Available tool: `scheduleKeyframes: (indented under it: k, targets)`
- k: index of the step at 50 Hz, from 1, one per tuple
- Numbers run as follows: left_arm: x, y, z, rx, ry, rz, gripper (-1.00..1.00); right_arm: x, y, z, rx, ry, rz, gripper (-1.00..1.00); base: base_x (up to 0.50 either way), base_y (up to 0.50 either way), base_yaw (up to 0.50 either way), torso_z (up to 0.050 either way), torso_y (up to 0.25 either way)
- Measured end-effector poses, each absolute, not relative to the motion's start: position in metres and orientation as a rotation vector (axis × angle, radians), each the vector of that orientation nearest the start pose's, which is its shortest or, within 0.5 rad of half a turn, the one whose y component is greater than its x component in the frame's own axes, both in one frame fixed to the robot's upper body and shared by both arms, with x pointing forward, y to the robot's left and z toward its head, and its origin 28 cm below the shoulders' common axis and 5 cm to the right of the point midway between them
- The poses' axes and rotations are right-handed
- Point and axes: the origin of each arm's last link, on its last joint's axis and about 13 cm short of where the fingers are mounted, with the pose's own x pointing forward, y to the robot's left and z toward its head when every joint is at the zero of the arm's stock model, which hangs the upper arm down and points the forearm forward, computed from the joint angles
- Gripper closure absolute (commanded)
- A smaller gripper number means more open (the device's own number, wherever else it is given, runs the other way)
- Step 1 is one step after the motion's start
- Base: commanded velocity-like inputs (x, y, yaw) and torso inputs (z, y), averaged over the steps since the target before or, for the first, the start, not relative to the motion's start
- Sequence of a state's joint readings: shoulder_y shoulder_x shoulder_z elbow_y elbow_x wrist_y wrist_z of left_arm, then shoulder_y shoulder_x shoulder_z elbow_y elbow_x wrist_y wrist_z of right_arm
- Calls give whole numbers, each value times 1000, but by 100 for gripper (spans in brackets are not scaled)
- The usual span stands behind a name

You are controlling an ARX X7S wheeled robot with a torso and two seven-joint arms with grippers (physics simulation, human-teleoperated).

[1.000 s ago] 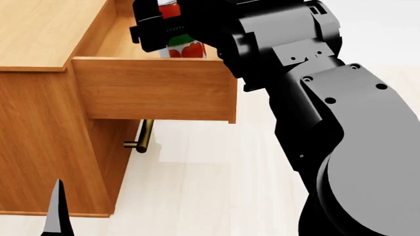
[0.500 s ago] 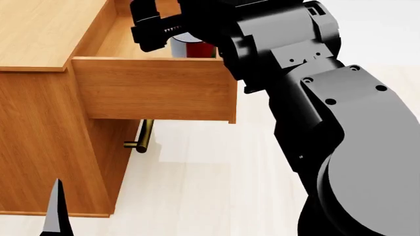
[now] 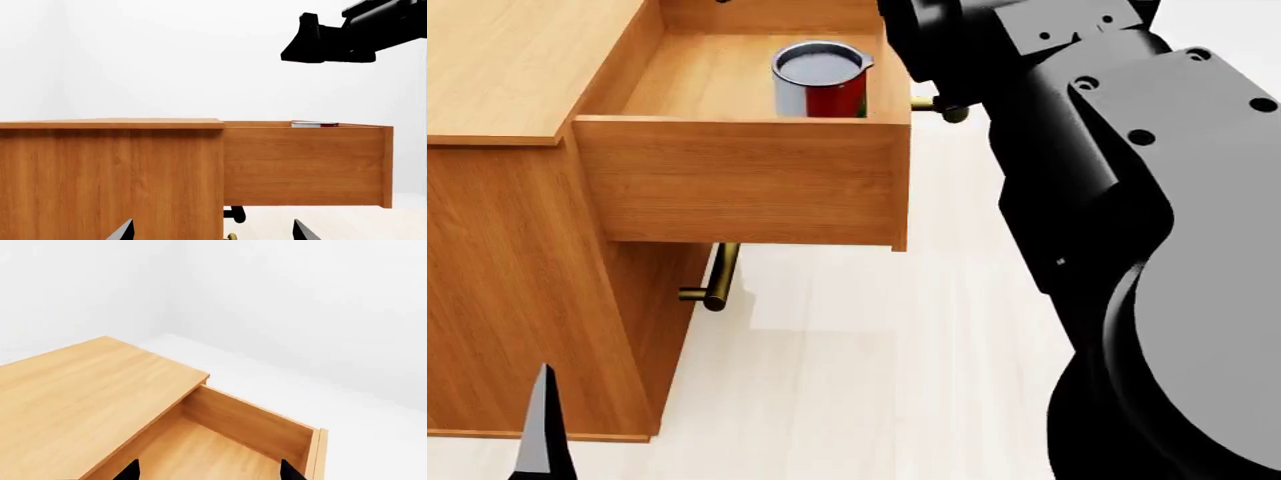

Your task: Put the ketchup in the top drawer of the cabinet.

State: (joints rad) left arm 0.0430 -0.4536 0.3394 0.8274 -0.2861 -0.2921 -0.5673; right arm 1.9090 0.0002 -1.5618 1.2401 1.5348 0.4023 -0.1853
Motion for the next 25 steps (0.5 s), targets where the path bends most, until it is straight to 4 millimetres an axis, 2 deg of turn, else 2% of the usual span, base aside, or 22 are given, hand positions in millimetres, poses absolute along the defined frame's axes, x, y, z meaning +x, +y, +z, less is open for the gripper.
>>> scheduleKeyframes:
  k: [12,25]
  targets:
    - [156,195,137,-8,-329,-19,-100,409,-45,409,-130,-133,457,-100,0,0,0,0,0]
    - [156,195,137,-10,-327,-19,-100,406,-48,432,-95,-296,420,-100,0,0,0,0,0]
